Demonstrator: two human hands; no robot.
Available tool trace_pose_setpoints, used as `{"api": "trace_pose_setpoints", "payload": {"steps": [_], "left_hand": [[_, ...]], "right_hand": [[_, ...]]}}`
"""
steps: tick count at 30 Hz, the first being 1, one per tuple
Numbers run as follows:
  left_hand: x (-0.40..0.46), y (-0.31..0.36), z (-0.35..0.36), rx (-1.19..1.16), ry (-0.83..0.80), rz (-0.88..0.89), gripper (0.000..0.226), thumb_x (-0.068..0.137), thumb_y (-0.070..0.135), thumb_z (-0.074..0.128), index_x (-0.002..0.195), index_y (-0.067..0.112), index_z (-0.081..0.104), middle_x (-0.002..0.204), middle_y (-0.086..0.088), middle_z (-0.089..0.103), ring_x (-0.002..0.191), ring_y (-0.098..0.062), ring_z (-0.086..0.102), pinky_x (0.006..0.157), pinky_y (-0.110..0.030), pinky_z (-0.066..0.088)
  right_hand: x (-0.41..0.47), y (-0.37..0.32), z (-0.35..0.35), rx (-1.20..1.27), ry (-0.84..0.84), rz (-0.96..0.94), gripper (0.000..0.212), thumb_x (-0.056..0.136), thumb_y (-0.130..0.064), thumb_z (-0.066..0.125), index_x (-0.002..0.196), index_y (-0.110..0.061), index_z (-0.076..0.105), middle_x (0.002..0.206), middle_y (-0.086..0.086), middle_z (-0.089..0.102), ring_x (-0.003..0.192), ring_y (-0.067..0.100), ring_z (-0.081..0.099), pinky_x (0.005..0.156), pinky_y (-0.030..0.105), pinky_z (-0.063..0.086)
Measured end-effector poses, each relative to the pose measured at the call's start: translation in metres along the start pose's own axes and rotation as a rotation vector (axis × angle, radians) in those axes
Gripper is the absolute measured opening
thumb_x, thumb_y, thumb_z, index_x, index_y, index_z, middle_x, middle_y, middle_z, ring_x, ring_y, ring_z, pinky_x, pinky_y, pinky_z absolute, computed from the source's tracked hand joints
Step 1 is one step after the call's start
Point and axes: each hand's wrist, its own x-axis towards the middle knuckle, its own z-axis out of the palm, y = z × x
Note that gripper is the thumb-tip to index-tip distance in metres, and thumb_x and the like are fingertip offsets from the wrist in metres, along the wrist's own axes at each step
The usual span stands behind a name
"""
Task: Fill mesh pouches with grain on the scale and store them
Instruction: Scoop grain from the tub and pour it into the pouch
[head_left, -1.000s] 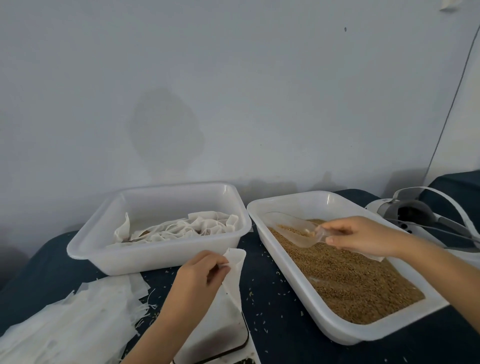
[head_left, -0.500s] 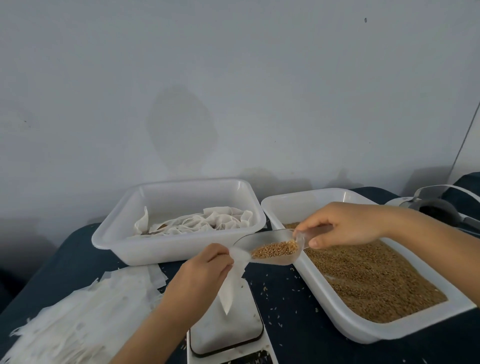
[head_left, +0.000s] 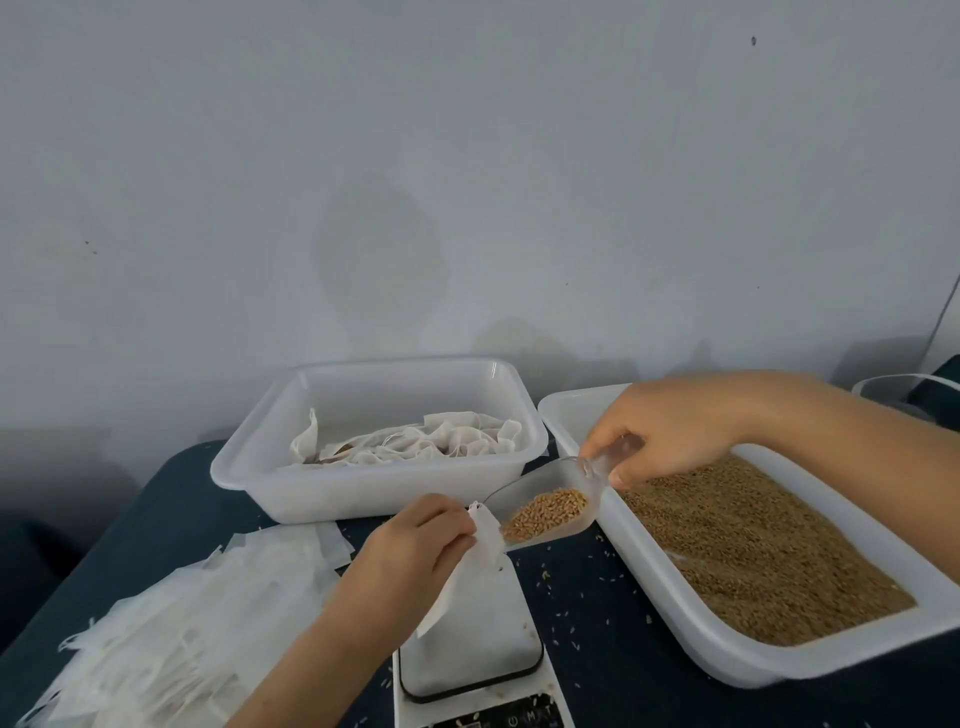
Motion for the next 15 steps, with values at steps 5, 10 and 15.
{"api": "trace_pose_setpoints", "payload": {"steps": [5,10,15], "left_hand": [[-0.004,-0.001,0.004,-0.013,0.013,-0.019,0.010,0.076,0.005,0.075,0.082,0.013,0.072,0.091,0.007,0.066,0.076,-0.005,0.063,0.071,-0.013,0.046],[-0.005,-0.003,0.006,-0.024,0.037,-0.027,0.012,0.075,0.004,0.076,0.081,0.014,0.072,0.090,0.008,0.065,0.078,-0.001,0.058,0.071,-0.011,0.045],[-0.005,-0.004,0.006,-0.024,0.056,-0.018,0.013,0.074,0.003,0.076,0.081,0.014,0.072,0.089,0.007,0.065,0.079,-0.002,0.057,0.072,-0.010,0.044]], "right_hand": [[0.004,-0.015,-0.014,-0.086,-0.022,0.006,0.038,0.091,-0.037,0.058,0.129,-0.033,0.057,0.095,-0.030,0.052,0.083,-0.012,0.050,0.068,0.005,0.032],[0.007,-0.027,-0.025,-0.144,-0.034,-0.006,0.037,0.091,-0.036,0.058,0.128,-0.031,0.059,0.077,-0.029,0.052,0.075,-0.011,0.053,0.069,0.014,0.039],[0.006,-0.036,-0.031,-0.196,-0.052,-0.018,0.036,0.091,-0.035,0.058,0.126,-0.031,0.059,0.085,-0.022,0.056,0.086,0.003,0.054,0.076,0.020,0.042]]}}
